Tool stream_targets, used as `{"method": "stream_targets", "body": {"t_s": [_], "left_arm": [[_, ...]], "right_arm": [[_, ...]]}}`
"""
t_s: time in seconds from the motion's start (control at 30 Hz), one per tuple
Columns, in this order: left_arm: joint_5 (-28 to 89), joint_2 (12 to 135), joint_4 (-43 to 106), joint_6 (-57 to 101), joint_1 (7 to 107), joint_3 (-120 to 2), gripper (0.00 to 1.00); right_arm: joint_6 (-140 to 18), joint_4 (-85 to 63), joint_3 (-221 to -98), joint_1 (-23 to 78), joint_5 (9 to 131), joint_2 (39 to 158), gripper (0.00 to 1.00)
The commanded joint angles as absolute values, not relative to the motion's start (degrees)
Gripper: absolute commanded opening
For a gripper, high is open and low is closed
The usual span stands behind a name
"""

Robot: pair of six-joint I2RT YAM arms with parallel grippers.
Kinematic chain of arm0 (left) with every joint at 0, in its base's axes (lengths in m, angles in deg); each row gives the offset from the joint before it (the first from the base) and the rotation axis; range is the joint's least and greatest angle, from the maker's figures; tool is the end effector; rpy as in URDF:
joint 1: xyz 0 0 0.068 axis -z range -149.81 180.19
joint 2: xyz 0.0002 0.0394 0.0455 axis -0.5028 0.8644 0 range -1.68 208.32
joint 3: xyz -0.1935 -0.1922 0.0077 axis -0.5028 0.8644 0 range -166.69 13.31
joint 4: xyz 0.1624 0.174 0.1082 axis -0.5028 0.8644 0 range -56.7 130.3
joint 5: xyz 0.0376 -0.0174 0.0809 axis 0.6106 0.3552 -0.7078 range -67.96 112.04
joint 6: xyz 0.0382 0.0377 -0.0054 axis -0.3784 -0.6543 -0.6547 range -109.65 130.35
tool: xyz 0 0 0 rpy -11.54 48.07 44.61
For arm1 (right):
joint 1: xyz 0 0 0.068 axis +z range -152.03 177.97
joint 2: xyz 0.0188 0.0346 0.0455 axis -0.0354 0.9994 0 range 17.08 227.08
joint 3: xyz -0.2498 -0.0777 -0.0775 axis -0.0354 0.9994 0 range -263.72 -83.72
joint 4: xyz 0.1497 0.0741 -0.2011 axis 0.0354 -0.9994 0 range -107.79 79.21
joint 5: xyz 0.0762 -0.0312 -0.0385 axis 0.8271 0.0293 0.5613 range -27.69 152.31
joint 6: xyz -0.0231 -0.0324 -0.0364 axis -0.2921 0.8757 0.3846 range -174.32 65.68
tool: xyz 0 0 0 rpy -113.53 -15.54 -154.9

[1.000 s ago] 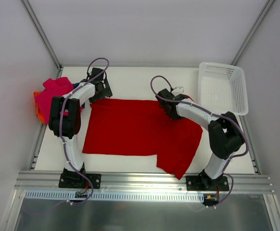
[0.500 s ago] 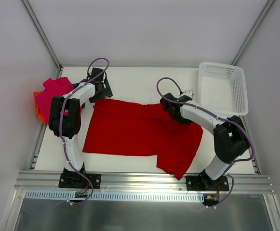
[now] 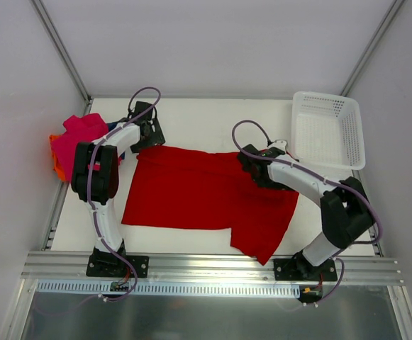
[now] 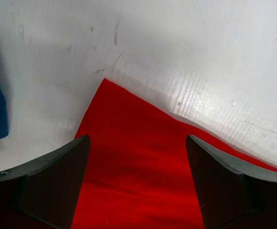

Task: Fold and stack the t-shirts
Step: Fold the tshirt

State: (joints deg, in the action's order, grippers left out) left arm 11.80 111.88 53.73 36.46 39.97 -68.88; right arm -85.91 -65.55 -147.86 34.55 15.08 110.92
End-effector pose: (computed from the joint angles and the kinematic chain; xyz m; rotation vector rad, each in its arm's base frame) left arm 0.4280 -0.0675 0.1936 -0.4240 2.4186 -0.0527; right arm 0.2483 0.1516 0.2100 -0.0557 2.4778 -0.8299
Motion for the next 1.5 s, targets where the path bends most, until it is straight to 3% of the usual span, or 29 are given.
{"method": "stream_targets", "body": {"t_s": [0.0,0.13,0.3,0.67,1.13,1.37,1.47], "left_arm": [[8.34,107.23,54.66,36.19,40.03,-66.85,0.82],[6.05,104.15,54.75,36.36,40.03,-65.0,0.79],[7.01,103.97,55.19,37.06,40.03,-62.99,0.76],[5.87,100.8,53.69,38.65,41.61,-58.75,0.72],[5.43,93.96,53.69,40.58,43.1,-50.14,0.71],[-0.88,85.6,52.03,41.73,45.39,-47.94,0.71],[-2.65,88.92,51.85,39.8,45.39,-53.91,0.71]], "right_arm": [[-84.39,-61.62,-147.79,35.41,15.71,103.49,0.91],[-76.22,-46.5,-145.25,35.41,26.34,100.05,0.72],[-71.03,-39.27,-150.41,35.5,37.5,105.22,0.65],[-69.35,-33.91,-155.17,36.03,44.28,115.86,0.61],[-69.7,-32.49,-153.5,36.12,44.37,115.7,0.61],[-70.94,-32.06,-147.08,36.3,37.98,108.4,0.78],[-69.71,-33.99,-150.07,34.54,38.31,110.06,0.75]]}}
